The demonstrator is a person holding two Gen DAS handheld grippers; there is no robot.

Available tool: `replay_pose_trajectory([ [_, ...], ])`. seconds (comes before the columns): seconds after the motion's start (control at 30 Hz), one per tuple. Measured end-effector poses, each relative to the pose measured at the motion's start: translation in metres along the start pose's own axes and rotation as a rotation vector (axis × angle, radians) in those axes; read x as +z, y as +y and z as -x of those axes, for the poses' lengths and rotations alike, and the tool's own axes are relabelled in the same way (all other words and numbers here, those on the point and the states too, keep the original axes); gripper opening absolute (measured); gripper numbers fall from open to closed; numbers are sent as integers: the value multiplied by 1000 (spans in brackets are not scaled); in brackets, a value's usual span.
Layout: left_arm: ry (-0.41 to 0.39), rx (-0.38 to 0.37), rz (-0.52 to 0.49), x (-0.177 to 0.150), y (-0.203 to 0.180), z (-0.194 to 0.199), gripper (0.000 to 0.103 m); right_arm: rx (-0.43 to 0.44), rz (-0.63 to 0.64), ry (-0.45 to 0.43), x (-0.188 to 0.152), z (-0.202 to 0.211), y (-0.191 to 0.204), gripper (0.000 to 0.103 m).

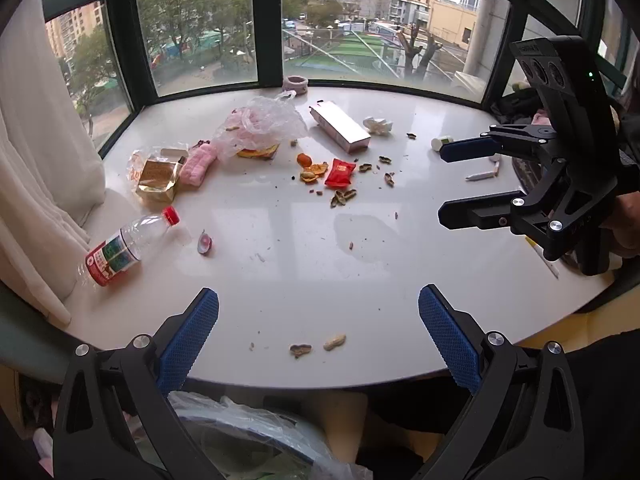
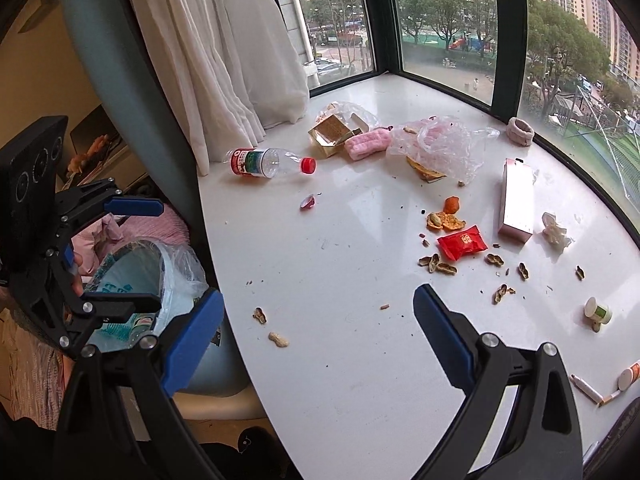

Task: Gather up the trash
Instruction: 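Reach both tools toward the crumpled clear plastic bag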

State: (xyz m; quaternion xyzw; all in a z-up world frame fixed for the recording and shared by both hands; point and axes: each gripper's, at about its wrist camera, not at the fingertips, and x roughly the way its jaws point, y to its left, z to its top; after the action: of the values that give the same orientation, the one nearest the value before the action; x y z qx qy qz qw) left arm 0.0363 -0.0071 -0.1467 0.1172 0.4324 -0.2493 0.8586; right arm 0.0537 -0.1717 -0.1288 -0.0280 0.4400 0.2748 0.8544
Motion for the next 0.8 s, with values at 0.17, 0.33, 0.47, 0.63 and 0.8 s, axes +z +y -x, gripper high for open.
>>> replay_pose_trajectory([
  [0.17,-9,-7,-17,19,-1,-11,97,-21,-29,-16,8,0,-16,93],
  [0.33,-9,-18,-32,33,-2,-23,97,-39,-76,-36,15,0,-32,93],
  [0.47,-4,-28,-37,44,1,-33,97,-51,-113,-46,18,1,-46,93],
  [0.63,3,-22,-55,61,10,-46,97,-68,-150,-51,26,-3,-65,93],
  [0.8,9,-10,-75,87,27,-66,97,-77,-179,-56,40,-13,-88,93],
])
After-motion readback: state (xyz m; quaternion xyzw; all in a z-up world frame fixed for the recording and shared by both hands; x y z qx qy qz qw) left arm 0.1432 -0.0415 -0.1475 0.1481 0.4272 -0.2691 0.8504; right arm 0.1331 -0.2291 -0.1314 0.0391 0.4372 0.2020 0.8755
